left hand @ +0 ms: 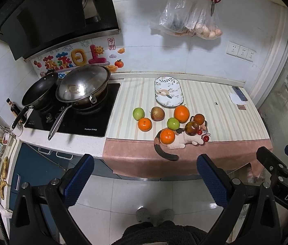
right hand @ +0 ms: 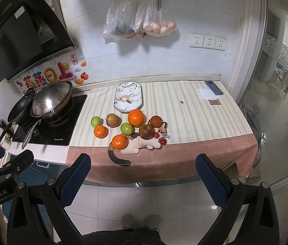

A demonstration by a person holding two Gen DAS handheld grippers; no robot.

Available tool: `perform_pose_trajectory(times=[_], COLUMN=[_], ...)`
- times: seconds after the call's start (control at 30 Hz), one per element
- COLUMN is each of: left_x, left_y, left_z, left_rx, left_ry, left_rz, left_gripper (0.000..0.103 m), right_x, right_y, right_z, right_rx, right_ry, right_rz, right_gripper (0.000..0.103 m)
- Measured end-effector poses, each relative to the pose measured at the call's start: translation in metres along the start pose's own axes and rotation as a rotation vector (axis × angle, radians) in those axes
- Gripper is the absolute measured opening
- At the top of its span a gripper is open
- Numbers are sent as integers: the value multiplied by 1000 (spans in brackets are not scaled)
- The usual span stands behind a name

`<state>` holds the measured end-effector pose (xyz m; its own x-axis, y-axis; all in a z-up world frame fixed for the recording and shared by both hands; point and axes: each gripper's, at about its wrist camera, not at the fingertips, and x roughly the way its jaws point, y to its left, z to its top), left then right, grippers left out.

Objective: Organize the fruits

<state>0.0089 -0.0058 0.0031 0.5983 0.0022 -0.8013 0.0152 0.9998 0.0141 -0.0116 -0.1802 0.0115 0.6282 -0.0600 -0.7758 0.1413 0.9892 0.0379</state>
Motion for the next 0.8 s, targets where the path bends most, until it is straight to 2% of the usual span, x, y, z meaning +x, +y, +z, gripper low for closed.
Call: perform_pose_trajectory(times=[0.8], left_x=[2], left_y=[-4], left_z=[3], left_rx=[-1], left_ry=[6], left_rz=[-5], left_gripper=[103], right_x=[0], right_y=[0], right_z=[3], right_rx=[2], right_ry=[4], right_rz=[-1], right_gripper=[103])
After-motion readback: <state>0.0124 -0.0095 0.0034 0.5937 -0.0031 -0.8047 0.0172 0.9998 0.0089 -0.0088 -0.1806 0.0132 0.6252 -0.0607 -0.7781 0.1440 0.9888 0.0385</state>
